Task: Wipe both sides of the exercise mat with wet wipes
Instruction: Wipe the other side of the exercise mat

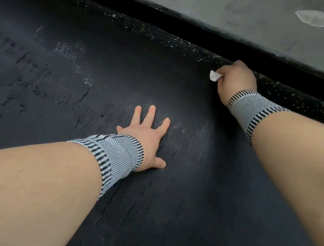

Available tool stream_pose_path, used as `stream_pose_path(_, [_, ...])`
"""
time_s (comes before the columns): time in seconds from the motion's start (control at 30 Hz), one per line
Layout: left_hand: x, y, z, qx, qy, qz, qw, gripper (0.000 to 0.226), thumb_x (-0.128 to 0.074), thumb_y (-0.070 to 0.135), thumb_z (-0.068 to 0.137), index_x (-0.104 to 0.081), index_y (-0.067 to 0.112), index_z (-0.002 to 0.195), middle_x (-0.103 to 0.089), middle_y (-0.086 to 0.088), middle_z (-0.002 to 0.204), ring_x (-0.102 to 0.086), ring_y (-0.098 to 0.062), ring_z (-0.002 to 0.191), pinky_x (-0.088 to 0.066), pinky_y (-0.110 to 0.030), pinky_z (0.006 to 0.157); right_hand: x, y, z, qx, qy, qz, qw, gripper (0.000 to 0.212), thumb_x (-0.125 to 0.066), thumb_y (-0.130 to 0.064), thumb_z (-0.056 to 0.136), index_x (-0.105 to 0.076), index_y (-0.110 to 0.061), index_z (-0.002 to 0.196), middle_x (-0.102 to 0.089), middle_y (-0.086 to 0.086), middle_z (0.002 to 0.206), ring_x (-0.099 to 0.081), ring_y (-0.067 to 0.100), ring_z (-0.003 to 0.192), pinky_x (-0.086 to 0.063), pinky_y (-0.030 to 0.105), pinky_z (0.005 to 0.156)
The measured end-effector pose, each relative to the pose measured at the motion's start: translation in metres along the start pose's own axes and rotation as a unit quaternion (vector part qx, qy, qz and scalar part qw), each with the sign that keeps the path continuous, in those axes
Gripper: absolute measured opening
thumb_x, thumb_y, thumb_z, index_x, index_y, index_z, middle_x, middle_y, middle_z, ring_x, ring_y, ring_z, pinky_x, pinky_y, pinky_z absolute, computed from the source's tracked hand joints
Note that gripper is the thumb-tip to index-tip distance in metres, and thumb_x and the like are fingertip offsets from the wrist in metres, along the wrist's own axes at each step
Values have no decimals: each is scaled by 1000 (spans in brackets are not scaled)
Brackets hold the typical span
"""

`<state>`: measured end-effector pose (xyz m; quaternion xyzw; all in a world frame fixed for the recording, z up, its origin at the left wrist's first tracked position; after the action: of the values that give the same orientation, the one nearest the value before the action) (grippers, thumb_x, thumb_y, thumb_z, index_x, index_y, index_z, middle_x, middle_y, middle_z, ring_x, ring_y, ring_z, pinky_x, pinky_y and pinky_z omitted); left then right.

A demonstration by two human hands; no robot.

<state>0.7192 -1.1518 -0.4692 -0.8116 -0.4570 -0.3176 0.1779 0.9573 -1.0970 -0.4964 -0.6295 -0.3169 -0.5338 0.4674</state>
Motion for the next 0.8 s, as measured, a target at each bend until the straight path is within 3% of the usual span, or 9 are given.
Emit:
stream_pose_path(0.07, [0, 1, 0, -1, -2, -3, 1000, 111, -67, 60, 82, 15, 37, 153, 34, -3, 157, 26, -36, 145, -21, -67, 112, -5, -2, -23, 35, 2, 20, 999, 29, -50, -21, 91, -64, -15, 115, -54, 11, 116, -53, 31, 106, -38, 25, 84])
stream_pose_path(0.2, [-1, 1, 0, -1, 0, -4, 1000, 111, -66, 60, 82, 16, 37, 153, 35, -4, 156, 27, -36, 145, -20, -68, 112, -1, -3, -64, 201, -12, 40, 979, 25, -57, -12, 87, -71, -13, 107, -59, 12, 102, -58, 34, 94, -47, 36, 80])
stream_pose_path(0.27, [-1, 1, 0, -1, -4, -7, 1000, 111, -67, 59, 82, 16, 37, 152, 35, -4, 156, 27, -36, 145, -19, -68, 112, -3, -1, -43, 177, 3, 35, 984, 25, -55, -17, 88, -70, -14, 108, -57, 13, 106, -57, 34, 97, -47, 36, 84])
stream_pose_path(0.4, [-2, 0, 2, -2, -5, -4, 1000, 112, -67, 59, 82, 17, 37, 152, 36, -3, 156, 28, -35, 145, -19, -67, 113, -7, 4, 10, 11, 34, 28, 999, 28, -50, -17, 90, -66, -15, 113, -51, 12, 119, -54, 35, 105, -41, 29, 86])
stream_pose_path(0.5, [1, -1, 1, 0, -9, -6, 1000, 111, -67, 59, 82, 16, 37, 152, 36, -3, 156, 27, -35, 145, -19, -66, 114, -9, -7, 2, 7, 28, 8, 1000, 28, -50, -17, 91, -66, -15, 114, -50, 13, 118, -53, 36, 105, -42, 32, 85])
stream_pose_path(0.7, [0, 0, -2, 10, -11, -4, 1000, 111, -66, 61, 82, 16, 39, 152, 36, -1, 156, 27, -34, 145, -22, -66, 113, -3, -23, -89, 231, -38, 28, 972, 29, -51, -16, 90, -67, -13, 113, -55, 11, 109, -55, 32, 100, -45, 37, 82])
stream_pose_path(0.8, [1, 2, -1, 8, -4, 3, 1000, 111, -66, 61, 81, 16, 39, 152, 35, -1, 156, 26, -34, 146, -24, -66, 113, 3, -14, -78, 256, -65, 15, 964, 29, -50, -18, 91, -67, -16, 114, -55, 9, 109, -55, 30, 101, -47, 38, 83])
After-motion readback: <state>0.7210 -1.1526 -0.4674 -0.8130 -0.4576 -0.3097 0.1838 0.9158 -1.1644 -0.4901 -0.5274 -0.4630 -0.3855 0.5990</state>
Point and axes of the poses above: each hand's wrist, its own z-axis towards the middle knuckle, its own x-axis out of the back of the hand, y = z × x, the point moved 1 cm from there along z, towards the middle knuckle
